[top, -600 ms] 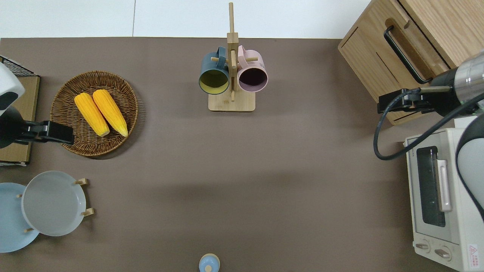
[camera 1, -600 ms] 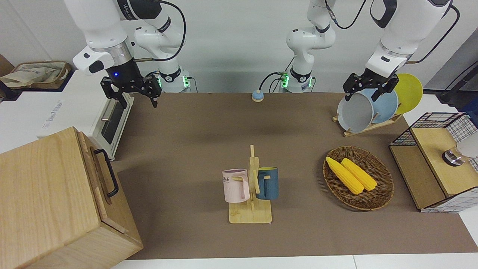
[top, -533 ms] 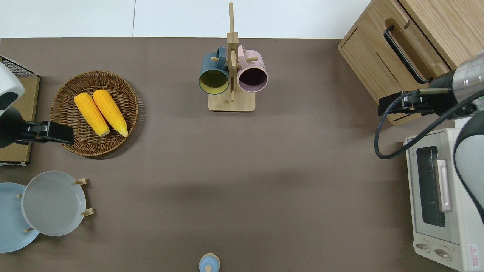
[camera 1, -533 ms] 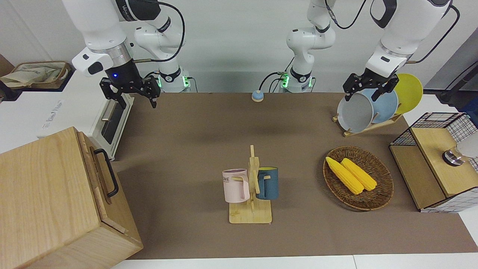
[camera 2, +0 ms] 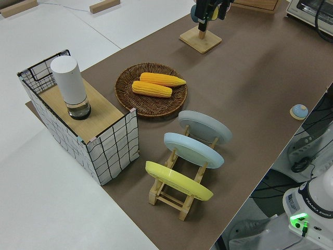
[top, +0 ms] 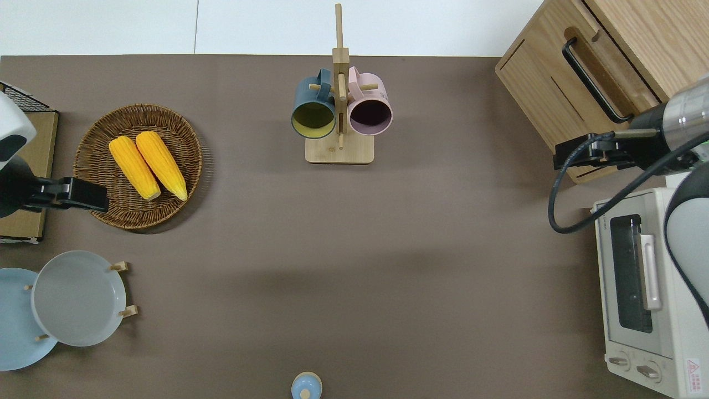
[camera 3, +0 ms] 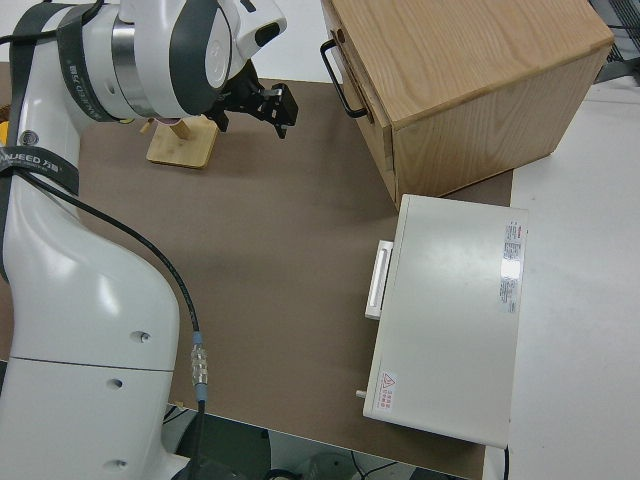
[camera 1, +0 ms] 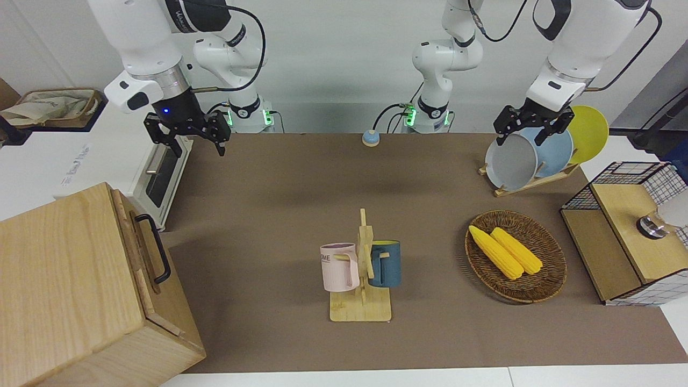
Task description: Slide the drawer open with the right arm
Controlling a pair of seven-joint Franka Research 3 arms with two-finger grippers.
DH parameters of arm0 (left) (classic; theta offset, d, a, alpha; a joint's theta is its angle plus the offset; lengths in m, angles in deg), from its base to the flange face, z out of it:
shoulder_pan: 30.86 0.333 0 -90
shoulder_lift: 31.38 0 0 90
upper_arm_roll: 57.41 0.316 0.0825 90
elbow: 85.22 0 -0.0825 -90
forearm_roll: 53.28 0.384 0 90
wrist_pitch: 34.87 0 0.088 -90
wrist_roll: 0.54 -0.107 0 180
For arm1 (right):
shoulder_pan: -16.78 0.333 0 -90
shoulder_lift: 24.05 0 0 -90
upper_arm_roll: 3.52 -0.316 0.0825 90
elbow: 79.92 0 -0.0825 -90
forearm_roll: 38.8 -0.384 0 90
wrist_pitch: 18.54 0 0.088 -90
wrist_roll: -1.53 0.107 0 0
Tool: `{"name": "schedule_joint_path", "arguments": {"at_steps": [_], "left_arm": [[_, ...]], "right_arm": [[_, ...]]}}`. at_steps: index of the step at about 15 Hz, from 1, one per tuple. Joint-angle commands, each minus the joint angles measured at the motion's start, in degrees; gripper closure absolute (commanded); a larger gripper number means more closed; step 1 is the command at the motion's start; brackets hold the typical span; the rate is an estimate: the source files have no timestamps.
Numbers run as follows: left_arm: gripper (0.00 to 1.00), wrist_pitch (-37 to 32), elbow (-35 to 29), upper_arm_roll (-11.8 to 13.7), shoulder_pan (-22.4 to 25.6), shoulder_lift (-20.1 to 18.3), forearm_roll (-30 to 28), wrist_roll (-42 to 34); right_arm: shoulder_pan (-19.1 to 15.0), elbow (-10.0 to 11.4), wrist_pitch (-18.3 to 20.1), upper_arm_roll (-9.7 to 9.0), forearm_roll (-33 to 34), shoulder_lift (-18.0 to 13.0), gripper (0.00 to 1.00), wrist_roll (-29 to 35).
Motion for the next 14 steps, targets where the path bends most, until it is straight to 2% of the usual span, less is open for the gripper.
{"name": "schedule_joint_path", "arguments": {"at_steps": [1,7,9,14], "left_arm": [[0.01,-1.1,1.5,-0.4,0.2,0.7,1.0,-0.6],[0.01,-1.1,1.5,-0.4,0.2,0.7,1.0,-0.6],[0.01,-1.1,1.5,-0.4,0.2,0.7,1.0,-0.6],[0.01,-1.1,1.5,-0.4,0.2,0.7,1.0,-0.6]], "right_arm": [[-0.8,0.6,0.4,-0.26,-1.0,-0.6,0.015,-1.3],[0.1,0.6,0.4,-0.17,2.3,-0.6,0.015,-0.3],[0.5,0.6,0.4,-0.87,6.1,-0.7,0.015,0.4],[7.5,0.7,0.3,-0.78,20.4,0.0,0.015,0.5]]}}
